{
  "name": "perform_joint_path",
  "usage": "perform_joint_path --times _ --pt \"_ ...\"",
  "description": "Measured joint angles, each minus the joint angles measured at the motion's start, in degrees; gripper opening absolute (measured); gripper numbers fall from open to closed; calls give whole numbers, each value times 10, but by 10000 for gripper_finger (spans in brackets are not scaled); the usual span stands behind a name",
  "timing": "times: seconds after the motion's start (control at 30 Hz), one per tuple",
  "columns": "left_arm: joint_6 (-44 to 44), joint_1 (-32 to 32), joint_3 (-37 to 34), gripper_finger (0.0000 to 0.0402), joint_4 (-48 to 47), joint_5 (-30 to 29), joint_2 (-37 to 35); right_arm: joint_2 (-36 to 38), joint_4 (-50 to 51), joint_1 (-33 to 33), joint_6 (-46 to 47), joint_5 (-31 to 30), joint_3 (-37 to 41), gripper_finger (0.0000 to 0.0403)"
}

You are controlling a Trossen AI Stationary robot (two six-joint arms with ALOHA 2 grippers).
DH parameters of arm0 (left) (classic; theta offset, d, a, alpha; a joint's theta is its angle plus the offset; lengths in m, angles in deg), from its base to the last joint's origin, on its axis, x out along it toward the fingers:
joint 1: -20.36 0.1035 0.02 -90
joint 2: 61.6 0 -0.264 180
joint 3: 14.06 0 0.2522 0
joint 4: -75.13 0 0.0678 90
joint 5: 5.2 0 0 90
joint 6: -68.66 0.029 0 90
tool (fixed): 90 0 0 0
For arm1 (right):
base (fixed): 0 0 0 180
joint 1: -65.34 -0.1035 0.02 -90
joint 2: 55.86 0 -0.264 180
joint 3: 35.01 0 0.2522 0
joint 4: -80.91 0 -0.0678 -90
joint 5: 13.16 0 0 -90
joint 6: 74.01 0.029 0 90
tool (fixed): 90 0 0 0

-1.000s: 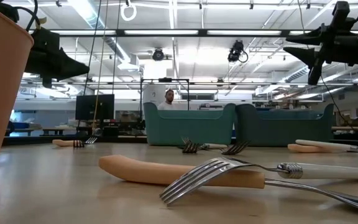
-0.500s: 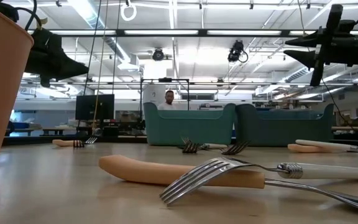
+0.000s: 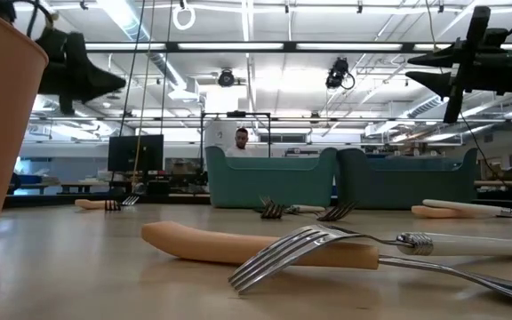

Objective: Sort silverware by color (type)
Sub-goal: Put the white fork into the blue bin

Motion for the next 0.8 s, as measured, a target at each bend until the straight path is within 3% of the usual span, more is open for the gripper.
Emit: perform_joint_path --times 0.27,0.6,0.8 --pt "-55 0 0 48 124 -23 0 0 0 0 -9 0 0 115" --pt "-77 0 0 48 84 -34 0 0 0 0 -15 0 0 115" --pt "-146 1 45 48 45 -55 6 0 -28 0 26 -53 0 115"
